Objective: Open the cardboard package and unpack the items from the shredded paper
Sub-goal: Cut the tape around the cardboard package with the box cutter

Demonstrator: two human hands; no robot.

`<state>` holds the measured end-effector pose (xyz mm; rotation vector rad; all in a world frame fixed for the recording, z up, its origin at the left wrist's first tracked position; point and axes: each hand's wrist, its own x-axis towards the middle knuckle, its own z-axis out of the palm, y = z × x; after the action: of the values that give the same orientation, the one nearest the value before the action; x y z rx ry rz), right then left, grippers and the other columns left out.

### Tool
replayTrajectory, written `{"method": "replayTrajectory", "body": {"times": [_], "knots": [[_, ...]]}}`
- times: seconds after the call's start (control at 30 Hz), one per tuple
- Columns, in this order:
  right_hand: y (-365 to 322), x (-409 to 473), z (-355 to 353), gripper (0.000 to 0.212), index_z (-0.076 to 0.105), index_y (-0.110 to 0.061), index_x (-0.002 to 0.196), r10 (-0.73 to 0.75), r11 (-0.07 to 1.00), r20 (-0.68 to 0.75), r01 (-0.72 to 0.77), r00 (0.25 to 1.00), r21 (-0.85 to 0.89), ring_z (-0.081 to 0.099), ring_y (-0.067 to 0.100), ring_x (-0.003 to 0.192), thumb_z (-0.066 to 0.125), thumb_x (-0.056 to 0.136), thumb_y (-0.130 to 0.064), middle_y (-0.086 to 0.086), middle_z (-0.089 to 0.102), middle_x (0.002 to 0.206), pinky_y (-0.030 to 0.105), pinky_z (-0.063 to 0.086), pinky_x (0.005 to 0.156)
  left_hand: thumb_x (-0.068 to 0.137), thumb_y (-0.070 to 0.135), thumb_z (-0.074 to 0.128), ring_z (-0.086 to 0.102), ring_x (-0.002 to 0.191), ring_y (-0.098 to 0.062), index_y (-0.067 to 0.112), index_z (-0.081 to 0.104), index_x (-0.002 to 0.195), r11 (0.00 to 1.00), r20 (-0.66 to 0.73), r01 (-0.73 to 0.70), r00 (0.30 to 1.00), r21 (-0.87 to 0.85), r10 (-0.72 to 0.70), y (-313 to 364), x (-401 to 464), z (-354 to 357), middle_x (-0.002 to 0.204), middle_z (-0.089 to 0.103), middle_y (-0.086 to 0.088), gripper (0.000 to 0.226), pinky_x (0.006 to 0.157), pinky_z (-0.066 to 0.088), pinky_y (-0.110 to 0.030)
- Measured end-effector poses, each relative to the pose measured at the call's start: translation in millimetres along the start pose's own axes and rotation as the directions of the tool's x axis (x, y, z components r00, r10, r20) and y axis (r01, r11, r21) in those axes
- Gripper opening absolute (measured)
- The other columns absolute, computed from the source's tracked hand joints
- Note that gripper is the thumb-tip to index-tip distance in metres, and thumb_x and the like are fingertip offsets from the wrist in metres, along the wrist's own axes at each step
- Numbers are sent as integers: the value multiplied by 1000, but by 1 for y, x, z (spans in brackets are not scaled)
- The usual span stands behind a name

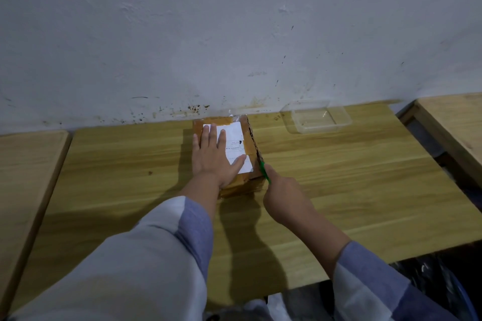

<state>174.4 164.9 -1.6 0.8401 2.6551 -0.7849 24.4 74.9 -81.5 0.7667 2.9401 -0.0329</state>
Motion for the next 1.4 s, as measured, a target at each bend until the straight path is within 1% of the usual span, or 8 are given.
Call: {"method": "replayTrajectory", "body": {"times": [0.17,0.3,0.5,0.7,0.83,1.03,1.2,1.4], "knots": [[11,-13,-16,61,28,-34,145,-18,999,4,18,1000,32,58,25,85,38,90,-9,12,64,112,31,44,66,84,77,8,-20,146,-27,19,-5,153,1000,1,-5,1000,1,5,-1,1,0,160,-17,-8,91,118,-10,-48],[19,-14,-17,55,30,-38,142,-38,982,-124,60,992,180,59,22,71,41,92,-20,9,64,102,28,43,57,84,77,7,-20,146,-27,19,-5,154,1000,-2,-11,1000,-3,11,-1,0,0,160,-17,-9,91,118,-10,-48],[19,20,10,63,20,-32,148,26,954,-180,29,983,298,55,19,71,50,94,-30,1,59,79,31,47,67,85,77,8,-19,146,-27,18,-3,154,999,-15,12,1000,-34,-13,2,-7,2,160,-14,-9,92,117,-11,-49],[18,48,26,65,16,-29,150,70,928,-169,-2,983,374,47,14,73,51,95,-25,11,65,110,27,40,66,85,76,11,-20,146,-26,18,-3,154,999,-14,25,1000,-48,-26,1,-4,2,160,-15,-8,91,117,-11,-49],[18,70,19,64,13,-32,150,94,926,-175,-21,980,378,45,7,60,49,97,-26,6,58,90,28,37,53,87,75,15,-22,145,-24,20,1,154,985,33,66,998,-159,-61,4,5,-3,160,-16,-7,88,116,-14,-48],[25,113,-1,62,15,-31,149,104,925,-209,-17,972,379,59,28,81,48,97,-25,16,64,112,38,49,69,85,77,17,-19,146,-18,26,6,154,976,104,-51,992,-212,74,0,15,-12,161,-13,-2,87,116,-15,-47],[31,106,-11,60,20,-27,149,66,894,-207,34,976,448,56,32,114,49,96,-20,12,52,137,30,41,76,72,88,14,-20,146,-15,25,-1,154,968,83,-198,974,-152,212,-14,1,-11,160,-16,0,104,117,-15,-44],[55,51,12,52,23,-33,147,72,826,-184,45,980,562,54,12,71,40,99,-21,12,62,113,29,45,62,62,96,17,-21,146,-19,24,-5,153,972,97,-213,970,-101,223,-9,-11,-8,160,-19,-4,119,116,-15,-47]]}}
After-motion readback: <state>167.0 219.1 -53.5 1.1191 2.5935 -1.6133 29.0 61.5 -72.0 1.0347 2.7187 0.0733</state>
